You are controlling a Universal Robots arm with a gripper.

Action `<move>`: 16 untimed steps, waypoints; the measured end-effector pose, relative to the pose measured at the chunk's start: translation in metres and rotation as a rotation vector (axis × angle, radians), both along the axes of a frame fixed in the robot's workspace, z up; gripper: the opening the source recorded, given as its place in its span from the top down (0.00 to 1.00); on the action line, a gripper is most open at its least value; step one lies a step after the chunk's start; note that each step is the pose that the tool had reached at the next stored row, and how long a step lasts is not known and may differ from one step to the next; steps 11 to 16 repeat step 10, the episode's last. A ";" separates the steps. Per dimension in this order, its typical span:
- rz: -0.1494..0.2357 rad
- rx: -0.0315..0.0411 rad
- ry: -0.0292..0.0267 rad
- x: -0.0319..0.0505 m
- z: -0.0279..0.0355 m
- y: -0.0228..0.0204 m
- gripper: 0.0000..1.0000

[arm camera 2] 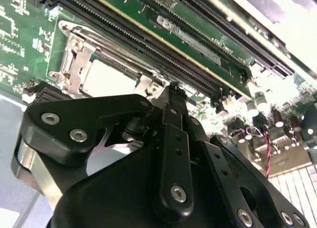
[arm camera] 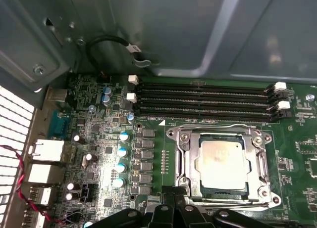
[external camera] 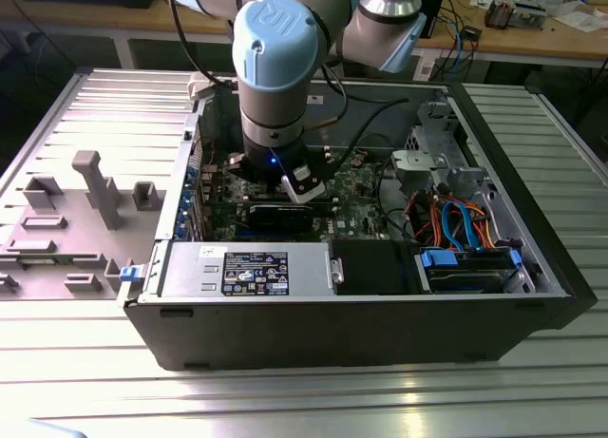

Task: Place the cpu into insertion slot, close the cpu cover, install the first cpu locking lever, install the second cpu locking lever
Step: 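Install the second cpu locking lever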

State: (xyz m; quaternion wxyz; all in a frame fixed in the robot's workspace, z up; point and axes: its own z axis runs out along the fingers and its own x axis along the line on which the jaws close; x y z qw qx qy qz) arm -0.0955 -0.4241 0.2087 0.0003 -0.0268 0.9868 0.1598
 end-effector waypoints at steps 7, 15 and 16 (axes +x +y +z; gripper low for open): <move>0.000 -0.0001 0.0000 0.0000 0.0072 0.0000 0.89; 0.000 0.0000 0.0000 0.0000 0.0073 0.0000 0.89; 0.000 0.0000 0.0000 0.0000 0.0073 0.0000 0.89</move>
